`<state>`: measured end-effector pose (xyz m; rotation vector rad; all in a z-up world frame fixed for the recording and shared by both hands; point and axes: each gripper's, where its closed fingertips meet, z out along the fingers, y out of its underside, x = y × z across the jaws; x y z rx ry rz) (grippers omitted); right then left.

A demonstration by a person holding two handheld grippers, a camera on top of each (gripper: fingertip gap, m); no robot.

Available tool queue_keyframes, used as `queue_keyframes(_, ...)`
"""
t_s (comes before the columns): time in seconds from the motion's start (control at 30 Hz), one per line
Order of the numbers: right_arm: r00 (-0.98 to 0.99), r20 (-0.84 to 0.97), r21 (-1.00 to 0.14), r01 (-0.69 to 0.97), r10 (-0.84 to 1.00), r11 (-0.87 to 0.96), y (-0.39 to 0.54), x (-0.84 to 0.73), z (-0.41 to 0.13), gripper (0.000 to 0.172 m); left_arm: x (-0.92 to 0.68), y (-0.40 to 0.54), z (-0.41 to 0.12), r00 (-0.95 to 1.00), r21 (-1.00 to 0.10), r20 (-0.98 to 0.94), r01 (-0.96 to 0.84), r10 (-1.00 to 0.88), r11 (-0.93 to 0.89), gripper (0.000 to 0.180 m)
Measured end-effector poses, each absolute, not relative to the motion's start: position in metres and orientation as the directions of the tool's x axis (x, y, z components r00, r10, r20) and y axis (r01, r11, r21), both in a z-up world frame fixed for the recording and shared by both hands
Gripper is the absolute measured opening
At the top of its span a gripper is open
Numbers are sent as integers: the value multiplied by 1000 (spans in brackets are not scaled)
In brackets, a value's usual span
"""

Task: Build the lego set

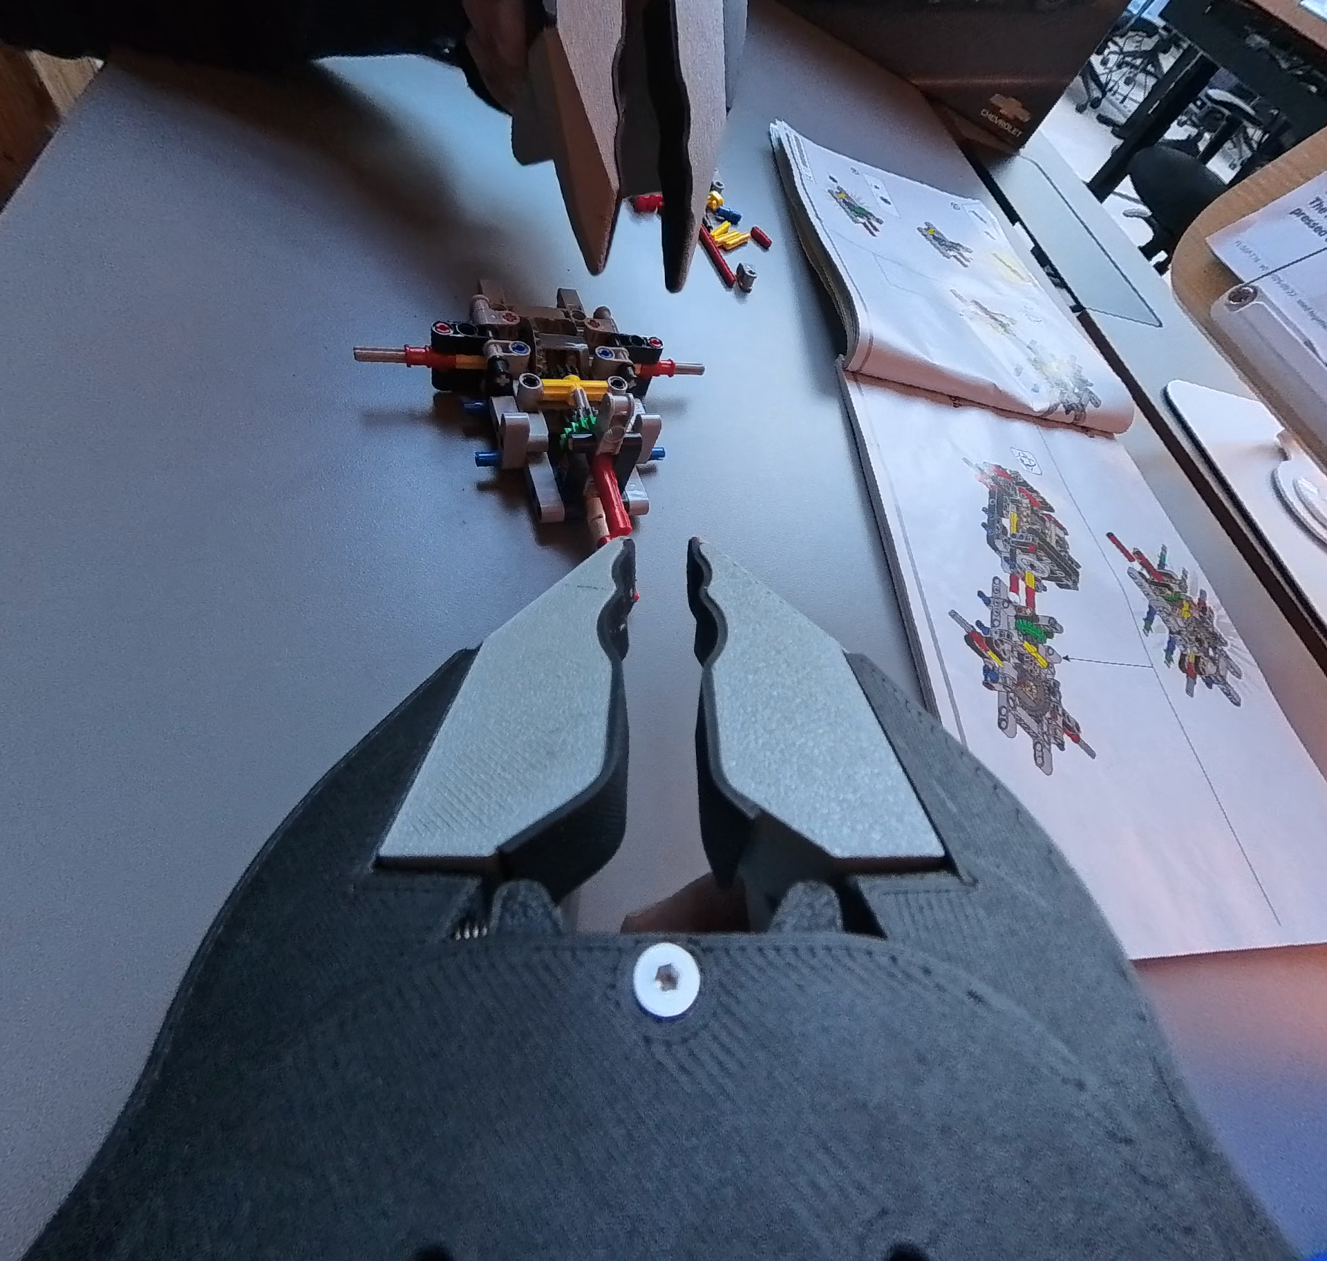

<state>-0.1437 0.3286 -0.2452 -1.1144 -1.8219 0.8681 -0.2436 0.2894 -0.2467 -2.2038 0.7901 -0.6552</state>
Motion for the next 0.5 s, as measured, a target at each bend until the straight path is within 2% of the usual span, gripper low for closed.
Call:
queue_keyframes(0.17, -298, 266, -844, 387, 917, 371, 328, -146, -250, 16, -238, 283, -245, 655, -747, 212, -369, -725, -553, 29)
queue_keyframes(0.5, -357, 250, -818, 419, 900, 393, 318, -155, -259, 15, -210, 281, -253, 612, -748, 185, -420, -769, -514, 27)
